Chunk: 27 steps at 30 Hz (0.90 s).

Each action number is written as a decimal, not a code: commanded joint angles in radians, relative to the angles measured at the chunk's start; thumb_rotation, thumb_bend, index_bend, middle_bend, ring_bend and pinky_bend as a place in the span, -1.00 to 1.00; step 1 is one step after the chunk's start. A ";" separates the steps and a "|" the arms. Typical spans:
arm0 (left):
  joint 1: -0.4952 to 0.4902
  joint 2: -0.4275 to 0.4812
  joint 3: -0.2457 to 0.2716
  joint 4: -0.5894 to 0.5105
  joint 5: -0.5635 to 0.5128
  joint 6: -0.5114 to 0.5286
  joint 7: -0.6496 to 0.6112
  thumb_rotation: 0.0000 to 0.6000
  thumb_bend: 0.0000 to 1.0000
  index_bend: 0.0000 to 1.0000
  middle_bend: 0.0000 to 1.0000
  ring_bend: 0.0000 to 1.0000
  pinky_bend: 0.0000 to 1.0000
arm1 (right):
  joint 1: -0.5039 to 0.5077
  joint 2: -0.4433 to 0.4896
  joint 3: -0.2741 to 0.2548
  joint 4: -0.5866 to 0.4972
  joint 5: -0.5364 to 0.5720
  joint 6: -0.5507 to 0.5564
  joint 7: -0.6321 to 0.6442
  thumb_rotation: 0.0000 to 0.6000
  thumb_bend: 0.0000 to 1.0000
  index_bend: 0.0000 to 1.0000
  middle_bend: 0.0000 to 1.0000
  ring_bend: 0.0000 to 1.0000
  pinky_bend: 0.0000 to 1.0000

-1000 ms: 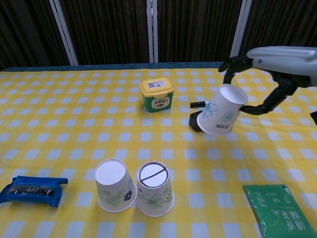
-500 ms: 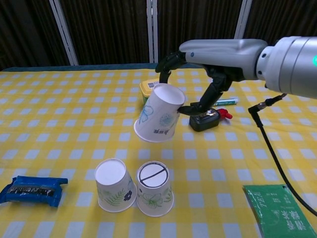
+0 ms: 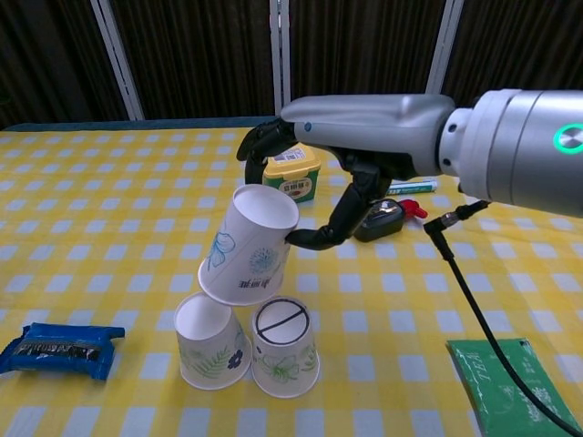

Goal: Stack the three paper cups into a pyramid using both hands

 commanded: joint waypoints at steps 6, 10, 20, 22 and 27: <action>0.003 -0.002 -0.001 -0.003 0.000 0.002 0.007 1.00 -0.46 -1.00 -1.00 -1.00 -1.00 | 0.000 -0.018 -0.033 0.013 -0.015 0.017 0.011 1.00 -0.45 -0.06 -0.79 -1.00 -1.00; 0.004 -0.001 0.002 -0.005 0.008 0.002 0.000 1.00 -0.46 -1.00 -1.00 -1.00 -1.00 | 0.000 -0.016 -0.045 0.005 -0.025 0.027 0.010 1.00 -0.45 -0.06 -0.79 -1.00 -1.00; 0.006 0.006 0.011 -0.010 0.027 0.001 -0.012 1.00 -0.46 -1.00 -1.00 -1.00 -1.00 | -0.002 -0.009 -0.078 -0.029 -0.021 0.048 -0.013 1.00 -0.45 -0.06 -0.79 -1.00 -1.00; 0.007 0.006 0.011 -0.009 0.028 0.002 -0.012 1.00 -0.46 -1.00 -1.00 -1.00 -1.00 | -0.003 -0.013 -0.085 -0.029 -0.025 0.055 -0.017 1.00 -0.45 -0.06 -0.80 -1.00 -1.00; 0.009 0.007 0.013 -0.010 0.036 0.005 -0.014 1.00 -0.46 -1.00 -1.00 -1.00 -1.00 | -0.007 -0.021 -0.102 -0.027 -0.028 0.069 -0.031 1.00 -0.46 -0.06 -0.80 -1.00 -1.00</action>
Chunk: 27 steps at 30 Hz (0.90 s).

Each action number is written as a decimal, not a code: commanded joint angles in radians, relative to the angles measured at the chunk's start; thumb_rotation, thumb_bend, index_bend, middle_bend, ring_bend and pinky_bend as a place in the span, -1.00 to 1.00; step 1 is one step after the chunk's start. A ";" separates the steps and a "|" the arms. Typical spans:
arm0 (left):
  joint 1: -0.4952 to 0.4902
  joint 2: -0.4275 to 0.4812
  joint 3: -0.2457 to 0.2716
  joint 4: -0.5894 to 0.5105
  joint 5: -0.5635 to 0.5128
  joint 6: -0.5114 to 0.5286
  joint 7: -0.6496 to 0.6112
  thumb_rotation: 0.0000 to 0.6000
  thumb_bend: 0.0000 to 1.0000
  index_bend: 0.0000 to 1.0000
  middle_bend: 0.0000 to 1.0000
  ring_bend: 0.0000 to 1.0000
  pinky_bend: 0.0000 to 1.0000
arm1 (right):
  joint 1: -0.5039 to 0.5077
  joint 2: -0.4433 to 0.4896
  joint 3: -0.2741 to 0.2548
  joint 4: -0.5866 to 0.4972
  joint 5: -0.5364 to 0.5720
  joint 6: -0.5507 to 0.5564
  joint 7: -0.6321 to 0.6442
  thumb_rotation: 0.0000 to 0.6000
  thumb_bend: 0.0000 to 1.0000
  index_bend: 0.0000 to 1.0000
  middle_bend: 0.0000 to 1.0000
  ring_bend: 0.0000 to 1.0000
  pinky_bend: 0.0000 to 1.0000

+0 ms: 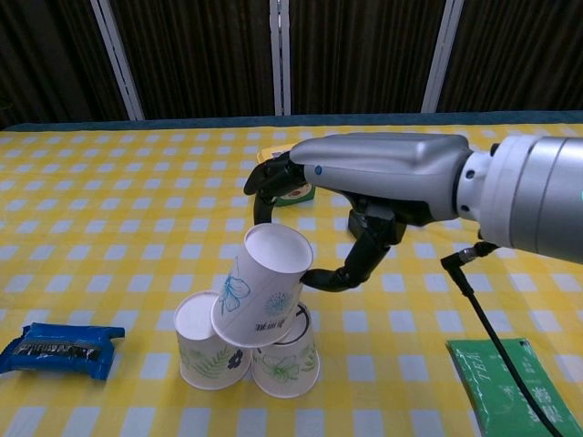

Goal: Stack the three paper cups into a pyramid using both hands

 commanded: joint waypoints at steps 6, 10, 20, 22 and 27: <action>-0.002 0.003 0.003 0.001 0.012 -0.003 -0.014 1.00 -0.46 -1.00 -1.00 -1.00 -1.00 | -0.002 -0.022 -0.013 0.012 -0.001 0.023 -0.023 1.00 -0.49 -0.07 -0.81 -1.00 -1.00; -0.001 0.003 0.002 0.003 0.010 -0.004 -0.015 1.00 -0.46 -1.00 -1.00 -1.00 -1.00 | -0.002 -0.034 -0.012 0.022 0.004 0.037 -0.038 1.00 -0.53 -0.11 -0.86 -1.00 -1.00; -0.003 0.004 -0.001 0.004 0.010 -0.006 -0.022 1.00 -0.46 -1.00 -1.00 -1.00 -1.00 | -0.001 -0.047 -0.012 0.008 0.026 0.071 -0.085 1.00 -0.61 -0.25 -0.97 -1.00 -1.00; -0.003 0.004 -0.002 0.004 0.010 -0.006 -0.021 1.00 -0.46 -1.00 -1.00 -1.00 -1.00 | 0.000 -0.046 -0.013 0.000 0.028 0.075 -0.093 1.00 -0.61 -0.27 -0.98 -1.00 -1.00; -0.001 0.005 -0.002 0.001 0.009 -0.004 -0.017 1.00 -0.46 -1.00 -1.00 -1.00 -1.00 | 0.003 -0.046 -0.016 -0.024 0.042 0.094 -0.131 1.00 -0.63 -0.33 -1.00 -1.00 -1.00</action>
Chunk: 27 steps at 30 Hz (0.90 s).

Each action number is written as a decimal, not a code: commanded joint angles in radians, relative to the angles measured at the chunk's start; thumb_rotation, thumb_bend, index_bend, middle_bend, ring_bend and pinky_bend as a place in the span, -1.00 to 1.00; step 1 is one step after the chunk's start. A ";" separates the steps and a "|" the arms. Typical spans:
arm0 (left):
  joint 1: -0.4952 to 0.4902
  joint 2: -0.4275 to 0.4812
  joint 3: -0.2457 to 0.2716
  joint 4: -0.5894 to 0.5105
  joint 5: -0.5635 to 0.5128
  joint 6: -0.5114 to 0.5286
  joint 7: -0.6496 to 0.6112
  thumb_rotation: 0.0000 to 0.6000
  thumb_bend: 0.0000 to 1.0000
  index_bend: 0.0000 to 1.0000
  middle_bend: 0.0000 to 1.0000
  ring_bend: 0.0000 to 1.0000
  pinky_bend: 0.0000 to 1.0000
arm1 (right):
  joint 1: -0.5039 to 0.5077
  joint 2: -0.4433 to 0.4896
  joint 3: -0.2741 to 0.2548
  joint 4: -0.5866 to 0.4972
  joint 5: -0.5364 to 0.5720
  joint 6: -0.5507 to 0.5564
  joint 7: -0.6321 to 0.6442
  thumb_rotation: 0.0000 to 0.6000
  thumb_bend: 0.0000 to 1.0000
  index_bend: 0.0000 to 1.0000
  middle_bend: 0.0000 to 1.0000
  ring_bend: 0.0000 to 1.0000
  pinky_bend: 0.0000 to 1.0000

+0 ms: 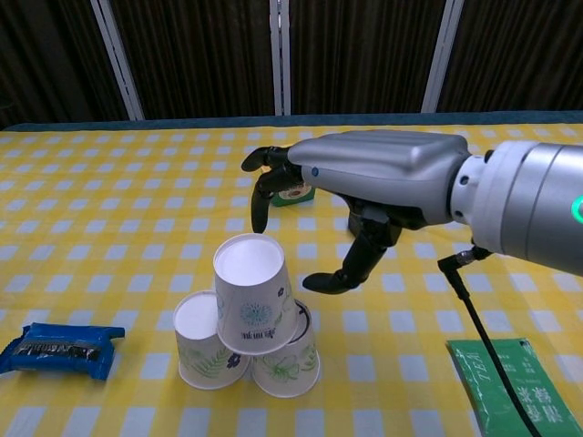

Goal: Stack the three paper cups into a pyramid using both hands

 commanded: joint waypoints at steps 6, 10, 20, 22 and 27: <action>0.010 0.000 -0.003 0.000 0.000 0.018 0.004 1.00 -0.46 -1.00 -1.00 -1.00 -1.00 | -0.007 0.009 -0.010 -0.027 0.012 0.055 -0.068 1.00 -0.63 -0.39 -1.00 -1.00 -1.00; 0.018 -0.001 -0.006 0.005 -0.005 0.032 0.008 1.00 -0.46 -1.00 -1.00 -1.00 -1.00 | -0.043 0.050 -0.033 -0.035 -0.014 0.109 -0.079 1.00 -0.63 -0.47 -1.00 -1.00 -1.00; 0.044 -0.015 -0.004 0.044 -0.043 0.045 0.024 1.00 -0.46 -1.00 -1.00 -1.00 -1.00 | -0.243 0.243 -0.155 0.053 -0.174 0.278 0.120 1.00 -0.66 -0.73 -1.00 -1.00 -1.00; 0.050 -0.022 -0.005 0.056 -0.054 0.047 0.024 1.00 -0.46 -1.00 -1.00 -1.00 -1.00 | -0.300 0.279 -0.181 0.104 -0.226 0.318 0.219 1.00 -0.66 -0.77 -1.00 -1.00 -1.00; 0.063 -0.037 -0.005 0.086 -0.069 0.057 0.016 1.00 -0.47 -1.00 -1.00 -1.00 -1.00 | -0.408 0.308 -0.222 0.252 -0.292 0.408 0.375 1.00 -0.66 -0.83 -1.00 -1.00 -1.00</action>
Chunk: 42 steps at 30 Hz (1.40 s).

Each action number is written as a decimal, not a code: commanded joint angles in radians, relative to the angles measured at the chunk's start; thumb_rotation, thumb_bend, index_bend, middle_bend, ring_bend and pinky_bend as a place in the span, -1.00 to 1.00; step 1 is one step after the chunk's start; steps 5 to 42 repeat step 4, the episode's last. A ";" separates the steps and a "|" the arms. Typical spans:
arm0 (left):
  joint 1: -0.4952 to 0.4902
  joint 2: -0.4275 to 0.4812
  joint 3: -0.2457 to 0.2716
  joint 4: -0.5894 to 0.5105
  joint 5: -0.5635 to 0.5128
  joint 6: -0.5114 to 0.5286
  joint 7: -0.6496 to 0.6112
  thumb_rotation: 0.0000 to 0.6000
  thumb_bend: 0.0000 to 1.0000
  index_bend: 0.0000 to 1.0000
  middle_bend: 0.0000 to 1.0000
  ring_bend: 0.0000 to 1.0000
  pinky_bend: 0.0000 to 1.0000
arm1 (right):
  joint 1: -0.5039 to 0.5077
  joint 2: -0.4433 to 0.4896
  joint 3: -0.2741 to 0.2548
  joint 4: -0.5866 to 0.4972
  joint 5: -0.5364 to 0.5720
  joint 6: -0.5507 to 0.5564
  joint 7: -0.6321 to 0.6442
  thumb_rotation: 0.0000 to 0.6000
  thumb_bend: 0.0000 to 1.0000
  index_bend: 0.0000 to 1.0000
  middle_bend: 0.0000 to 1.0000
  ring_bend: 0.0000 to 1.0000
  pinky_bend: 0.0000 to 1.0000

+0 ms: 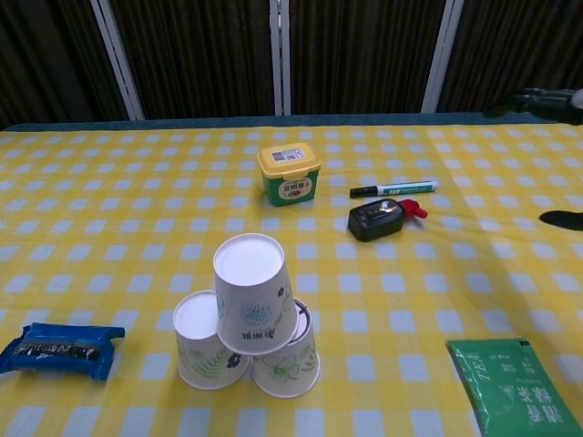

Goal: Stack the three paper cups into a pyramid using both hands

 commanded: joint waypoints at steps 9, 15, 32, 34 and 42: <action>0.017 -0.021 0.002 0.036 -0.002 0.021 -0.012 1.00 -0.47 -1.00 -1.00 -1.00 -1.00 | -0.195 0.024 -0.070 0.275 -0.120 0.163 0.242 1.00 -0.66 -0.84 -1.00 -1.00 -1.00; 0.017 -0.021 0.002 0.036 -0.002 0.021 -0.012 1.00 -0.47 -1.00 -1.00 -1.00 -1.00 | -0.195 0.024 -0.070 0.275 -0.120 0.163 0.242 1.00 -0.66 -0.84 -1.00 -1.00 -1.00; 0.017 -0.021 0.002 0.036 -0.002 0.021 -0.012 1.00 -0.47 -1.00 -1.00 -1.00 -1.00 | -0.195 0.024 -0.070 0.275 -0.120 0.163 0.242 1.00 -0.66 -0.84 -1.00 -1.00 -1.00; 0.017 -0.021 0.002 0.036 -0.002 0.021 -0.012 1.00 -0.47 -1.00 -1.00 -1.00 -1.00 | -0.195 0.024 -0.070 0.275 -0.120 0.163 0.242 1.00 -0.66 -0.84 -1.00 -1.00 -1.00; 0.017 -0.021 0.002 0.036 -0.002 0.021 -0.012 1.00 -0.47 -1.00 -1.00 -1.00 -1.00 | -0.195 0.024 -0.070 0.275 -0.120 0.163 0.242 1.00 -0.66 -0.84 -1.00 -1.00 -1.00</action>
